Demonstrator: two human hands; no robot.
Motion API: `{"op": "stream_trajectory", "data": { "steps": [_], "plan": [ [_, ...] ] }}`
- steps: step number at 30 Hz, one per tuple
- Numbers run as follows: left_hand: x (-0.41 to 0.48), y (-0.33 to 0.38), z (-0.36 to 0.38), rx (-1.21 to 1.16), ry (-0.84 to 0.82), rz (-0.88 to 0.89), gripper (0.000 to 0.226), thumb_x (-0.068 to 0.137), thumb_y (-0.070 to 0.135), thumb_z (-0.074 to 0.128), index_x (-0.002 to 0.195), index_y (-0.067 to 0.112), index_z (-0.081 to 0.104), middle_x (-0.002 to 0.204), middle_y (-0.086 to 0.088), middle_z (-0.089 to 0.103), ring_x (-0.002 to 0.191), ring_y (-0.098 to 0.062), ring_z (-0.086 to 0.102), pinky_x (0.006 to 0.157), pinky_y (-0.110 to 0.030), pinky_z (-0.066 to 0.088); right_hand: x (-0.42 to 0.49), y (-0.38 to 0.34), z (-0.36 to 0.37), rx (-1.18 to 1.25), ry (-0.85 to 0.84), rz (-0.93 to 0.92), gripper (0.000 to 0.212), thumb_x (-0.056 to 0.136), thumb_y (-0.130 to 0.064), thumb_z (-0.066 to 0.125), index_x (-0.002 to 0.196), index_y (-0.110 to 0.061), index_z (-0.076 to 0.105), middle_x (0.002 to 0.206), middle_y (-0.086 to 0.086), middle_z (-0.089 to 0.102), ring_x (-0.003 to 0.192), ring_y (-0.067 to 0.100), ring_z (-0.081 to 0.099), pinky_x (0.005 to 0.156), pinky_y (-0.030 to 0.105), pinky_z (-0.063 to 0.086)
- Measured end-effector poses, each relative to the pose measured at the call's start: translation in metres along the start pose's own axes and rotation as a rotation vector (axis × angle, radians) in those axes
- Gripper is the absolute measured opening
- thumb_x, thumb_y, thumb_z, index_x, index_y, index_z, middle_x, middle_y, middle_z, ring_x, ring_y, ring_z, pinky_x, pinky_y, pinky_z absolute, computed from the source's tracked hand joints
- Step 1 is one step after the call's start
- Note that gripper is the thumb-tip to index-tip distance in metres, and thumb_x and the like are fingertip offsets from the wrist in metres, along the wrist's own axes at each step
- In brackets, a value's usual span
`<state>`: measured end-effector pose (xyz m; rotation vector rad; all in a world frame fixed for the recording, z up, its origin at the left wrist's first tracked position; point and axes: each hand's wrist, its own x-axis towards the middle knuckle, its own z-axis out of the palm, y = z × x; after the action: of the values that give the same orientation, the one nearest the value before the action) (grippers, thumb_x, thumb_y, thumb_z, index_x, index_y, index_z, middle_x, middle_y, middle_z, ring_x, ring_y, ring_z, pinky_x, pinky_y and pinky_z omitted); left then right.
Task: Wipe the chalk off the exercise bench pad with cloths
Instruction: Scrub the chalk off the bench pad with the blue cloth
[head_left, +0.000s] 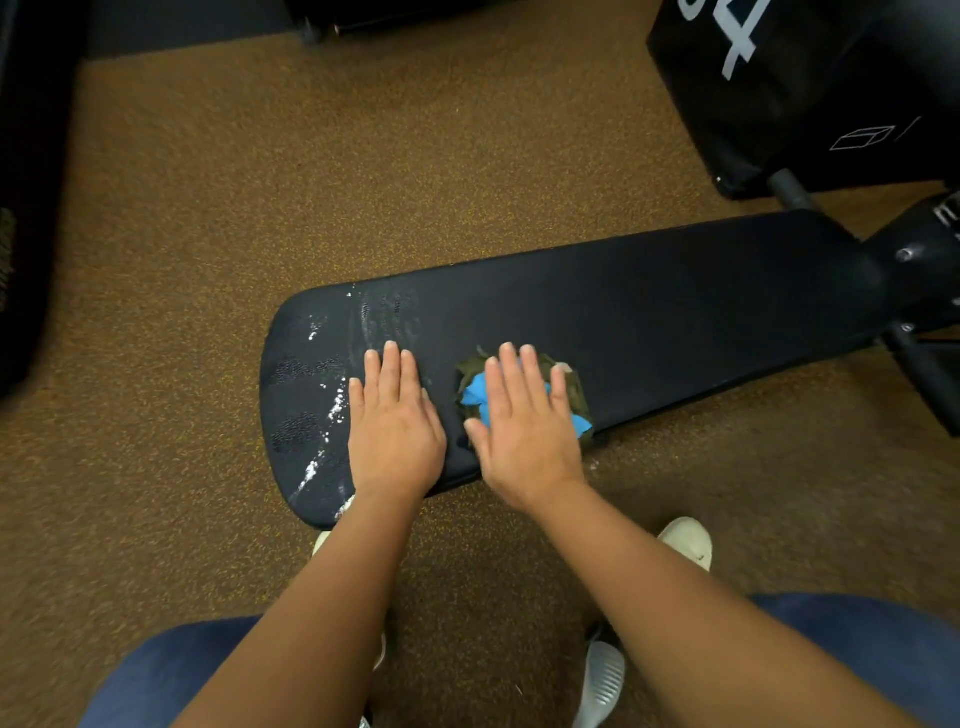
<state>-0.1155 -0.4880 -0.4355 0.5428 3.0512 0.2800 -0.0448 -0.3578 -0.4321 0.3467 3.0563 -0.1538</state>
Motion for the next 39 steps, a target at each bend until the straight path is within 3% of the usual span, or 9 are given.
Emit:
{"op": "stream_trajectory", "data": {
  "steps": [4, 10, 13, 16, 19, 22, 28, 34, 39],
  "plan": [
    [0.001, 0.0, -0.001, -0.016, -0.001, -0.005, 0.056, 0.095, 0.028, 0.022, 0.146, 0.005, 0.03, 0.156, -0.01, 0.022, 0.145, -0.029, 0.013, 0.117, -0.046, 0.013, -0.001, 0.028, 0.001, -0.029, -0.04, -0.184, 0.071, 0.096, -0.051, 0.018, 0.151, -0.006, 0.018, 0.16, 0.013, 0.013, 0.148, 0.028, 0.006, 0.118, 0.054, 0.012],
    [0.0, 0.001, 0.001, -0.009, -0.007, -0.012, 0.052, 0.1, 0.025, 0.026, 0.148, 0.006, 0.025, 0.158, -0.009, 0.017, 0.146, -0.027, 0.007, 0.118, -0.044, 0.008, 0.01, 0.011, -0.005, 0.029, 0.008, 0.119, 0.069, 0.097, -0.048, 0.021, 0.152, -0.007, 0.013, 0.161, 0.014, 0.007, 0.148, 0.032, 0.001, 0.117, 0.054, 0.003],
    [0.0, 0.001, 0.0, -0.009, -0.008, -0.009, 0.051, 0.1, 0.023, 0.028, 0.147, 0.005, 0.026, 0.157, -0.01, 0.018, 0.146, -0.027, 0.008, 0.118, -0.045, 0.01, -0.009, -0.005, 0.0, 0.022, -0.002, -0.097, 0.065, 0.096, -0.046, 0.025, 0.149, -0.008, 0.027, 0.158, 0.014, 0.021, 0.146, 0.033, 0.014, 0.117, 0.055, 0.015],
    [0.001, 0.001, -0.001, -0.013, -0.008, -0.006, 0.051, 0.099, 0.023, 0.028, 0.147, 0.005, 0.027, 0.157, -0.01, 0.02, 0.146, -0.028, 0.01, 0.117, -0.046, 0.012, -0.015, 0.03, -0.001, -0.014, -0.003, -0.314, 0.063, 0.095, -0.048, 0.03, 0.145, -0.012, 0.037, 0.155, 0.008, 0.032, 0.144, 0.029, 0.025, 0.114, 0.055, 0.025],
    [0.001, 0.001, 0.0, -0.015, -0.012, -0.011, 0.051, 0.099, 0.023, 0.03, 0.147, 0.006, 0.027, 0.157, -0.01, 0.019, 0.146, -0.028, 0.01, 0.118, -0.046, 0.011, -0.014, 0.058, -0.002, -0.04, 0.017, -0.293, 0.063, 0.095, -0.05, 0.029, 0.145, -0.013, 0.037, 0.155, 0.007, 0.031, 0.145, 0.028, 0.022, 0.115, 0.057, 0.02],
    [0.001, 0.002, 0.0, -0.019, 0.001, -0.016, 0.051, 0.099, 0.023, 0.032, 0.147, 0.005, 0.029, 0.157, -0.01, 0.021, 0.146, -0.028, 0.011, 0.117, -0.046, 0.011, -0.014, 0.042, -0.003, 0.013, 0.017, -0.235, 0.063, 0.094, -0.049, 0.029, 0.144, -0.013, 0.04, 0.155, 0.007, 0.031, 0.145, 0.029, 0.022, 0.115, 0.058, 0.017],
    [0.0, 0.001, -0.003, -0.019, -0.014, -0.012, 0.052, 0.1, 0.024, 0.03, 0.148, 0.006, 0.026, 0.158, -0.009, 0.017, 0.146, -0.027, 0.007, 0.118, -0.044, 0.009, -0.013, 0.053, -0.001, 0.003, -0.021, -0.395, 0.068, 0.092, -0.052, 0.028, 0.148, -0.014, 0.032, 0.158, 0.004, 0.024, 0.147, 0.025, 0.014, 0.117, 0.05, 0.009],
    [0.001, 0.002, 0.001, -0.019, -0.008, -0.021, 0.052, 0.099, 0.025, 0.024, 0.148, 0.006, 0.025, 0.158, -0.009, 0.017, 0.146, -0.027, 0.007, 0.118, -0.045, 0.009, -0.019, 0.053, -0.004, 0.04, -0.015, -0.206, 0.069, 0.092, -0.052, 0.025, 0.147, -0.011, 0.033, 0.158, 0.007, 0.024, 0.147, 0.027, 0.011, 0.117, 0.056, 0.012],
    [0.001, 0.0, 0.002, -0.017, 0.001, -0.005, 0.051, 0.099, 0.024, 0.027, 0.147, 0.005, 0.028, 0.157, -0.011, 0.021, 0.146, -0.028, 0.011, 0.117, -0.047, 0.012, -0.016, 0.019, 0.002, 0.036, -0.026, -0.365, 0.068, 0.094, -0.046, 0.041, 0.149, -0.01, 0.027, 0.159, 0.008, 0.019, 0.148, 0.027, 0.01, 0.117, 0.052, 0.005]
  ]
}}
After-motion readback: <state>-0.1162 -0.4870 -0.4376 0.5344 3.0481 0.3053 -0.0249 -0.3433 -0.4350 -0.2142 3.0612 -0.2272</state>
